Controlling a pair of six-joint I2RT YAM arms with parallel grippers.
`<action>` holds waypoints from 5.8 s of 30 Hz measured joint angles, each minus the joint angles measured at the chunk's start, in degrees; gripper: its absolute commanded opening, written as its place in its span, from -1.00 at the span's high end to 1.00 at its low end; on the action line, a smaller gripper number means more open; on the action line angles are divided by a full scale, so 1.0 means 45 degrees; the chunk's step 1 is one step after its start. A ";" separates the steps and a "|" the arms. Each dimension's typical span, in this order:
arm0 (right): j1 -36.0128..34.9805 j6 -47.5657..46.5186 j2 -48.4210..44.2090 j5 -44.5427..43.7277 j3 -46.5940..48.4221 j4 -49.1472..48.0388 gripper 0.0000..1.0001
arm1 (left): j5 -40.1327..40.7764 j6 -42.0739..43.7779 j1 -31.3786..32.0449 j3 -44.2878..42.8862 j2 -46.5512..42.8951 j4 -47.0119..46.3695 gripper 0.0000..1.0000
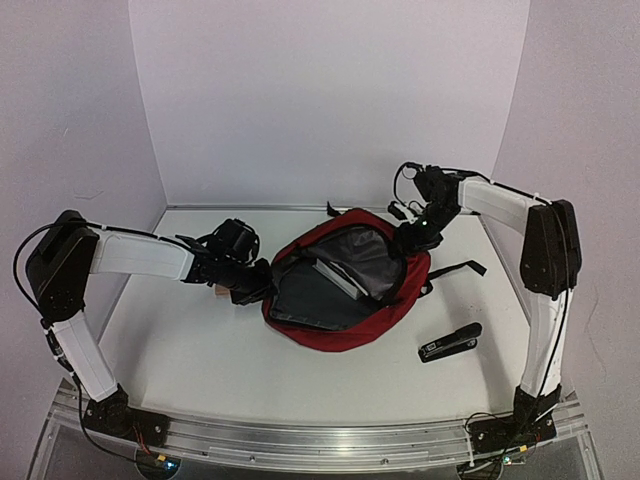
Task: Pack the student bag
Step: Adjust the student bag at the center of the board.
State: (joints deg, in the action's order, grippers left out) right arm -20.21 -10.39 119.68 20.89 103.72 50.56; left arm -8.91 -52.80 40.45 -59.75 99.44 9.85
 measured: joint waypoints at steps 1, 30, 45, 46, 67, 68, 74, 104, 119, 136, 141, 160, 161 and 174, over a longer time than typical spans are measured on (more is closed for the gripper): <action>-0.0017 0.0036 0.0000 0.0153 -0.0044 0.0002 0.08 | -0.0005 -0.0002 0.0002 0.0000 0.0000 -0.0014 0.90; -0.4387 -0.1165 -0.2458 0.4181 -0.3007 0.0870 -0.40 | -0.0764 -0.0266 0.0359 0.1242 -0.0412 -0.1198 0.75; -0.3706 -0.1312 -0.2227 0.4765 0.1045 0.1431 -0.60 | -0.0366 0.0846 -0.0205 0.2432 -0.4479 -0.0630 -0.80; -0.3674 -0.1159 -0.2065 0.4559 0.1261 0.1342 -0.64 | -0.0264 0.0925 -0.0333 0.2365 -0.4575 -0.0535 -0.87; -0.5013 -0.0470 0.0510 0.3599 -0.0836 0.0641 -0.23 | -0.1645 0.3105 -0.1725 0.0477 -0.1334 -0.0262 0.02; -0.4934 -0.0482 0.0504 0.3520 -0.0968 0.0613 -0.22 | -0.1819 0.3072 -0.1721 0.0437 -0.0974 -0.0331 0.12; -0.4308 -0.0551 0.0019 0.3127 -0.1448 0.0586 -0.22 | -0.2224 0.3292 -0.1298 0.0486 0.0024 -0.0332 0.81; -0.3512 0.0087 -0.0379 0.1348 0.1938 0.0338 -0.29 | -0.2380 1.3526 -0.0510 -0.2312 0.0073 0.2628 -0.31; -0.3298 0.0096 -0.0379 0.1832 0.1682 0.0341 -0.33 | -0.4100 1.7400 -0.1477 -0.5603 0.2857 0.2752 -0.17; -0.3288 0.0102 -0.0384 0.1892 0.1575 0.0342 -0.38 | -0.4059 1.8102 -0.1477 -0.7462 0.4930 0.3036 0.04; -0.3288 0.0108 -0.0384 0.1892 0.1529 0.0342 -0.39 | -0.3991 1.8098 -0.1477 -0.7934 0.5299 0.2987 0.05; -0.3288 0.0136 -0.0384 0.1907 0.1520 0.0342 -0.39 | -0.4041 1.7966 -0.1535 -0.8480 0.5785 0.2866 0.46; -0.3288 0.0136 -0.0384 0.1908 0.1520 0.0342 -0.39 | -0.4039 1.7962 -0.1544 -0.8480 0.5785 0.2831 0.48; -0.3288 0.0136 -0.0379 0.1968 0.1520 0.0342 -0.40 | -0.4142 1.8000 -0.1632 -0.8413 0.5726 0.2701 0.38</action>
State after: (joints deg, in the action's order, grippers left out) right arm -35.00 -9.78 117.97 29.75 110.56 52.10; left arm -27.54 28.21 33.10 -97.61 125.20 22.00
